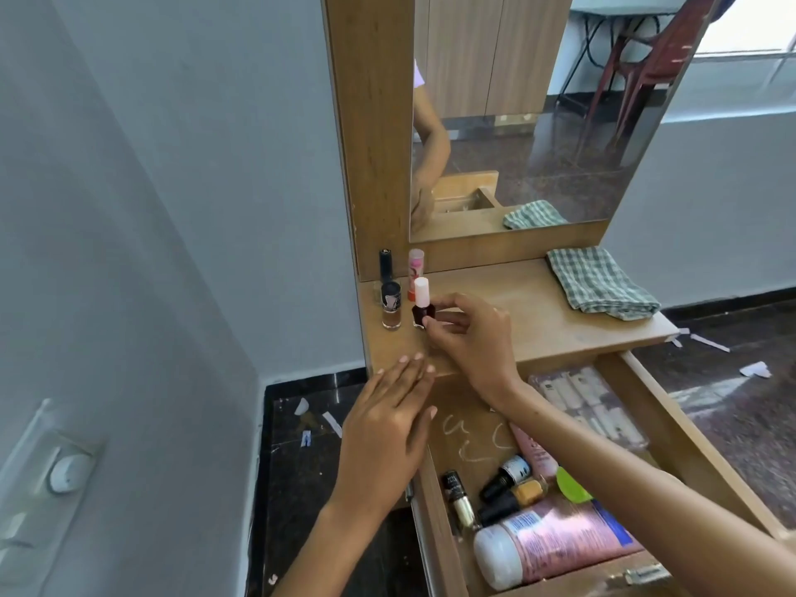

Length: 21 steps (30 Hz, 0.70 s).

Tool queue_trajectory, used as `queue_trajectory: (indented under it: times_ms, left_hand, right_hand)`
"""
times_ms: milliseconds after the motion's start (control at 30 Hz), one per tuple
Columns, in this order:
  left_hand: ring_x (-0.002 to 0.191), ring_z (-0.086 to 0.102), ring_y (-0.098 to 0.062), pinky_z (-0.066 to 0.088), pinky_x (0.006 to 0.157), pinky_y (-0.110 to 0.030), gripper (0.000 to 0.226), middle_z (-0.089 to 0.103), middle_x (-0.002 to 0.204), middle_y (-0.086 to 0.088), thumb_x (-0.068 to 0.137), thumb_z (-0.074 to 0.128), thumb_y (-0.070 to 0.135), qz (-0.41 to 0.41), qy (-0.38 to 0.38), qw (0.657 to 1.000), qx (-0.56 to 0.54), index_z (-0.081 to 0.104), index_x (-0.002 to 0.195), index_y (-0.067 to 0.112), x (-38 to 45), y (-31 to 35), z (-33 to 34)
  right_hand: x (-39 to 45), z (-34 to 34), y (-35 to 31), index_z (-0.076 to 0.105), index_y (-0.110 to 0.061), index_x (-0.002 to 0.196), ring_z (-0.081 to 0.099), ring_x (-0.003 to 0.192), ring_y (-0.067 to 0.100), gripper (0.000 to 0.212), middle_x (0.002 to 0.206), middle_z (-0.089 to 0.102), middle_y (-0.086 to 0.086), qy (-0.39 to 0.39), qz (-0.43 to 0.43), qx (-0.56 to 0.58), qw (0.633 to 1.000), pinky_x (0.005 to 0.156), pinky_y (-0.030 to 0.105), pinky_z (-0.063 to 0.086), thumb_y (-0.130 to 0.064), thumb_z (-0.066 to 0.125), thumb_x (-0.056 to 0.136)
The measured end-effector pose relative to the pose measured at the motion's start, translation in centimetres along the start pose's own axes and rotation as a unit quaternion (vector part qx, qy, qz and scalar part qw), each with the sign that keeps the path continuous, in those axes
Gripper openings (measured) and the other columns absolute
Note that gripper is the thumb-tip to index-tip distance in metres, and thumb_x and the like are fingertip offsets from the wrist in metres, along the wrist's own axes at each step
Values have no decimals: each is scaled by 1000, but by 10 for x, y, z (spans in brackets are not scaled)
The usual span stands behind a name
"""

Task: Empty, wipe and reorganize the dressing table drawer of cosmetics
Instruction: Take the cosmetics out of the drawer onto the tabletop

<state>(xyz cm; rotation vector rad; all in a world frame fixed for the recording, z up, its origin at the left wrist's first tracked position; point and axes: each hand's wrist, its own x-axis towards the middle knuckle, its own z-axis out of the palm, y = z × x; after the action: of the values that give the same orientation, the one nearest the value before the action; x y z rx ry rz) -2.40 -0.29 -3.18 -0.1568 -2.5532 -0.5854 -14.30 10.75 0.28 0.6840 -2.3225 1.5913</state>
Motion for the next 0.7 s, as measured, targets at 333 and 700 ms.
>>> queue_trajectory:
  times_ms: [333, 700]
  left_hand:
    - [132, 34, -9, 29, 110, -32, 42, 43, 139, 3, 91, 55, 30, 4, -20, 1000, 7, 49, 132, 19, -2, 2, -8]
    - [91, 51, -17, 35, 78, -31, 13, 59, 93, 4, 74, 74, 32, 220, -243, 940, 98, 72, 85, 24, 19, 35, -11]
  right_hand:
    - [-11, -30, -7, 67, -12, 101, 65, 88, 6, 28, 97, 69, -3, 2, -79, -113, 990, 71, 27, 57, -23, 78, 77]
    - [-71, -110, 24, 67, -27, 114, 66, 98, 15, 26, 115, 68, -11, -453, -165, -352, 802, 72, 34, 55, -19, 59, 91]
